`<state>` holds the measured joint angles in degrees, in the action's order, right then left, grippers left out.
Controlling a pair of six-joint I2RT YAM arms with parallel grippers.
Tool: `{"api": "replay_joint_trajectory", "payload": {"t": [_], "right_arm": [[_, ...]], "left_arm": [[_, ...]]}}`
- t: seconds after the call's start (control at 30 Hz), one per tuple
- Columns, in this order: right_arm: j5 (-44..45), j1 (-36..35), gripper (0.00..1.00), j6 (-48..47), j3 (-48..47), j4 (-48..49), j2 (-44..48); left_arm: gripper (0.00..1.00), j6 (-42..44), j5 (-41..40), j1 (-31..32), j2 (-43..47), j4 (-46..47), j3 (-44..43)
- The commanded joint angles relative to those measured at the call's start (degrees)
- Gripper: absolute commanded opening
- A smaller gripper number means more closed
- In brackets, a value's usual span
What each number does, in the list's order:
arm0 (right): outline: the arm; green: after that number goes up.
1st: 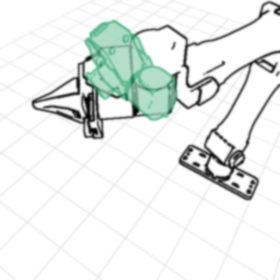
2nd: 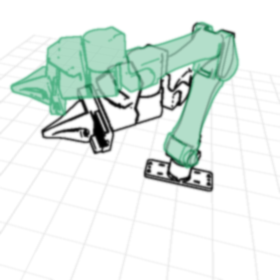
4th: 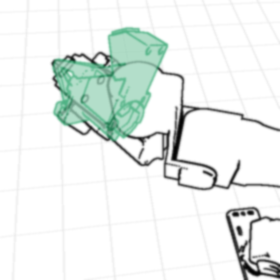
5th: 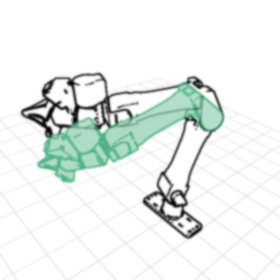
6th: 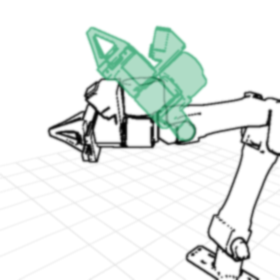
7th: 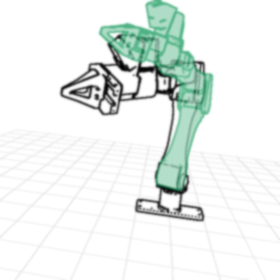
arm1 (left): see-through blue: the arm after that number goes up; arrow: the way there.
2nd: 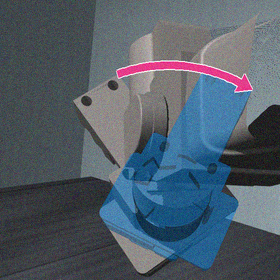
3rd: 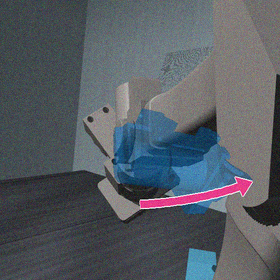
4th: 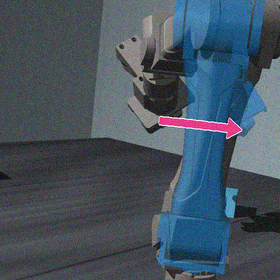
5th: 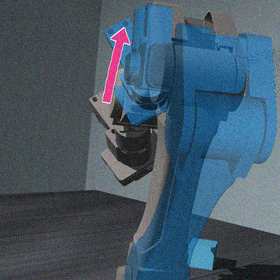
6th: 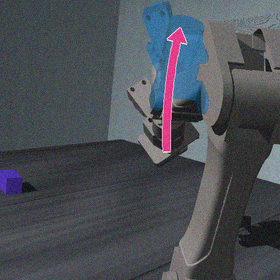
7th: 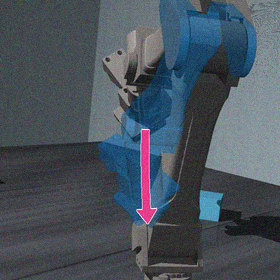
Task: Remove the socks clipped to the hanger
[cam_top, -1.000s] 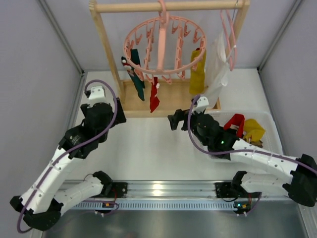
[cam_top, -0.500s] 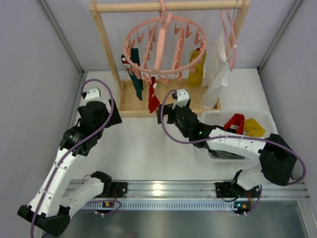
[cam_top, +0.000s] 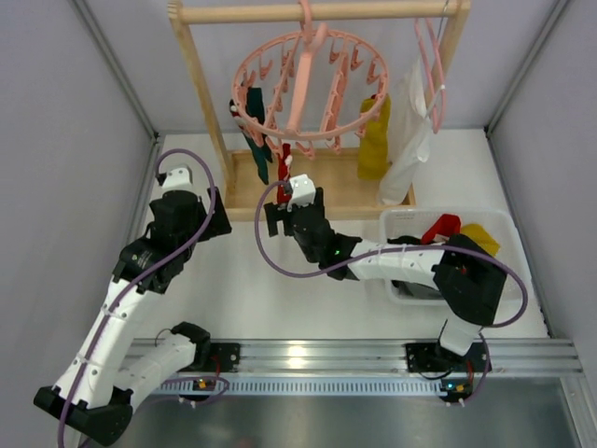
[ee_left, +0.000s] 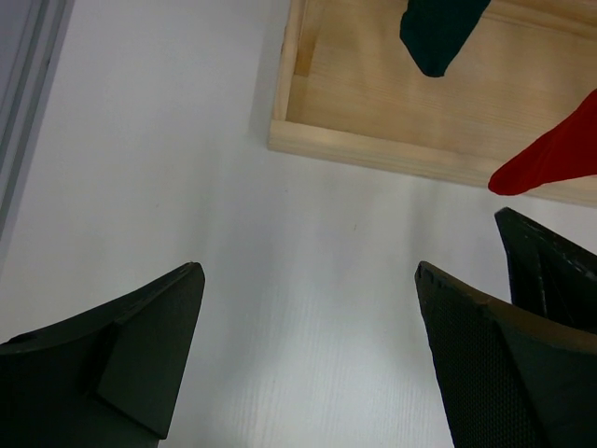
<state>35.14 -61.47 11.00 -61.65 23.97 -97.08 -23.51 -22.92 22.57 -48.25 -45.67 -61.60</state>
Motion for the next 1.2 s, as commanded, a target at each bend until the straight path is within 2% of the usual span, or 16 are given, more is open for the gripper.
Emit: {"api": "replay_joint_trajectory", "payload": {"t": [0.0, 0.07, 0.27, 0.47, 0.57, 0.6, 0.67, 0.7, 0.77, 0.8, 0.87, 1.03, 1.17], "right_arm": [[9.32, -1.11, 0.92, -0.11, -4.79, 5.56, -3.55], [12.66, -1.02, 0.91, -0.2, -5.76, 6.26, -6.18], [15.48, -0.84, 0.83, -5.19, -9.63, 12.32, -13.22], [14.7, 0.12, 0.75, -7.92, -11.21, 20.93, -17.7], [15.75, 0.48, 0.61, -10.12, -12.44, 24.18, -19.55], [16.01, 0.48, 0.5, -10.39, -12.53, 25.07, -19.99], [17.33, 0.65, 0.4, -12.83, -12.1, 27.52, -20.34], [17.25, 0.65, 0.31, -13.11, -11.57, 28.32, -20.08], [17.25, 0.57, 0.2, -12.94, -9.38, 30.08, -18.77], [17.16, 0.65, 0.11, -12.94, -8.5, 30.7, -17.54], [17.25, 0.39, 0.01, -13.2, -5.78, 32.19, -16.22], [17.33, -2.41, 0.0, -17.32, 0.03, 34.57, -10.16], [17.77, -5.85, 0.0, -16.9, 7.22, 35.54, -4.8]], "left_arm": [[0.99, 1.01, 1.21, -0.42, 0.7, 3.22, 0.26], [0.98, 1.01, 1.47, -0.42, 0.96, 3.57, 0.43], [0.98, 1.01, 2.61, -0.77, 1.84, 3.83, 0.61], [0.98, 1.01, 3.58, -1.03, 2.02, 4.19, 0.78], [0.98, 1.09, 3.84, -0.95, 2.11, 4.27, 0.78], [0.99, 1.1, 3.84, -1.03, 2.28, 4.36, 0.78], [0.98, 1.09, 4.19, -1.03, 2.46, 4.45, 0.78], [0.99, 1.1, 4.37, -1.03, 2.46, 4.45, 0.78], [0.98, 1.01, 4.63, -0.95, 2.63, 4.71, 0.7], [0.98, 0.92, 5.16, -1.03, 2.63, 4.71, 0.61], [0.98, 0.48, 6.04, -1.03, 2.89, 4.71, -0.09], [0.99, -1.8, 12.18, -1.03, 3.51, 4.63, -4.39], [0.99, -5.31, 16.23, -0.95, 1.06, 4.89, -10.63]]}}
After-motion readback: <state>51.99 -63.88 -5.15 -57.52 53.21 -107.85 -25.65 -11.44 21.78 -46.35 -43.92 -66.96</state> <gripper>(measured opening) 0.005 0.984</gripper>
